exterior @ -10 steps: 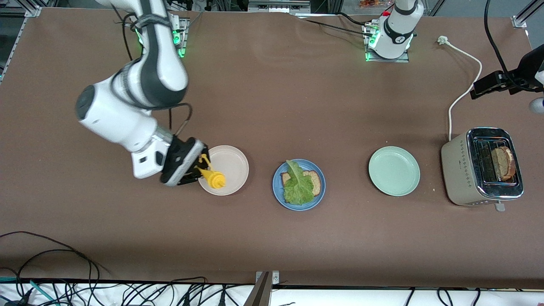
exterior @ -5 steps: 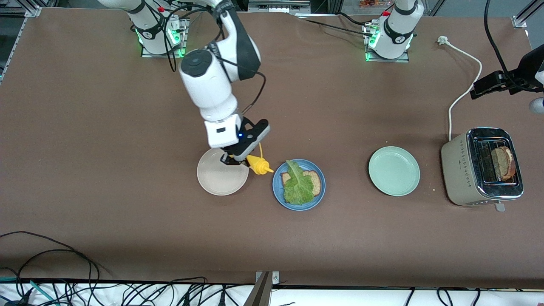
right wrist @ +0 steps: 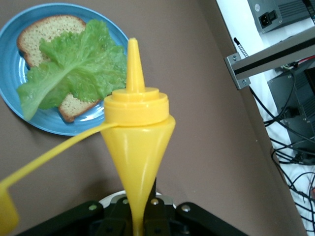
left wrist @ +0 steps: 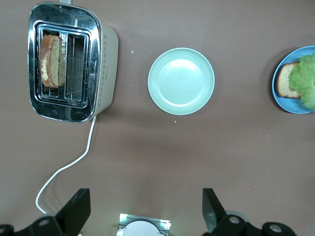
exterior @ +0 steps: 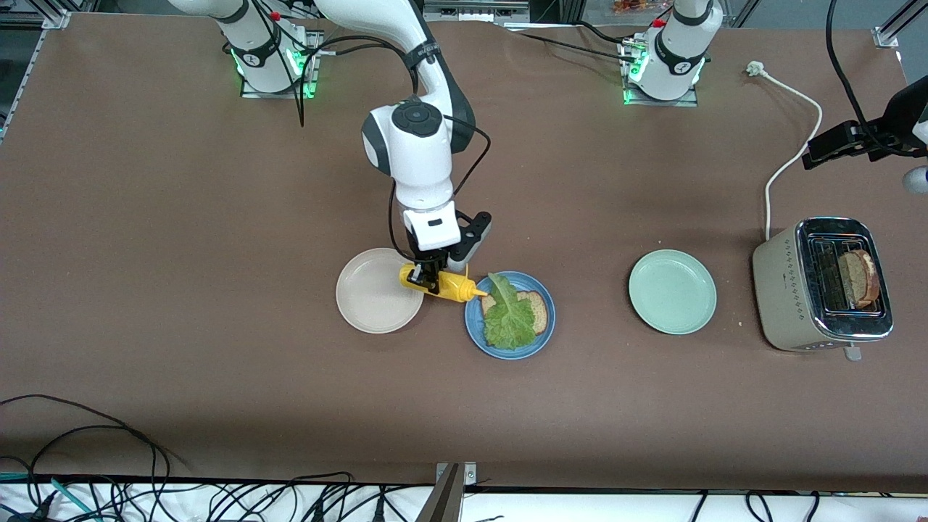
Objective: Make sandwich in blue plate with both arms
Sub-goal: 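Tilt the yellow bottle nozzle down over the lettuce with the right gripper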
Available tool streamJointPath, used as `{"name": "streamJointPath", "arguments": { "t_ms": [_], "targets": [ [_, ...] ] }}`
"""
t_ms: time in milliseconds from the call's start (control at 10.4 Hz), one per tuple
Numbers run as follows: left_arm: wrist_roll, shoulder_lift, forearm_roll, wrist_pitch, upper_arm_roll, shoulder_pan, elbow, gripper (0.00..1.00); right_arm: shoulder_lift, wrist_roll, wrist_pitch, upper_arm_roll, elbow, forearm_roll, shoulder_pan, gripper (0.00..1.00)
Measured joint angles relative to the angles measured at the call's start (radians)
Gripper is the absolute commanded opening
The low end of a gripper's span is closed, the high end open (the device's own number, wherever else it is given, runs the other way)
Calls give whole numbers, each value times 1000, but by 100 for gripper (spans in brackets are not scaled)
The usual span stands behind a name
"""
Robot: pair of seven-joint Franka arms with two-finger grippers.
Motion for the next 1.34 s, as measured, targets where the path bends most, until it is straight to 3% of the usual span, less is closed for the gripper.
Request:
{"name": "streamJointPath", "arguments": {
  "t_ms": [671,1054,1341],
  "targets": [
    [0,0,0,0,0,1,0,100,226,0,274,32,0,-83,22,0],
    [0,0,0,0,0,2,0,100,244,1,293,28,1,-235,21,0],
    [0,0,0,0,0,2,0,100,245,0,283,26,0,-268,20,0]
  ]
}}
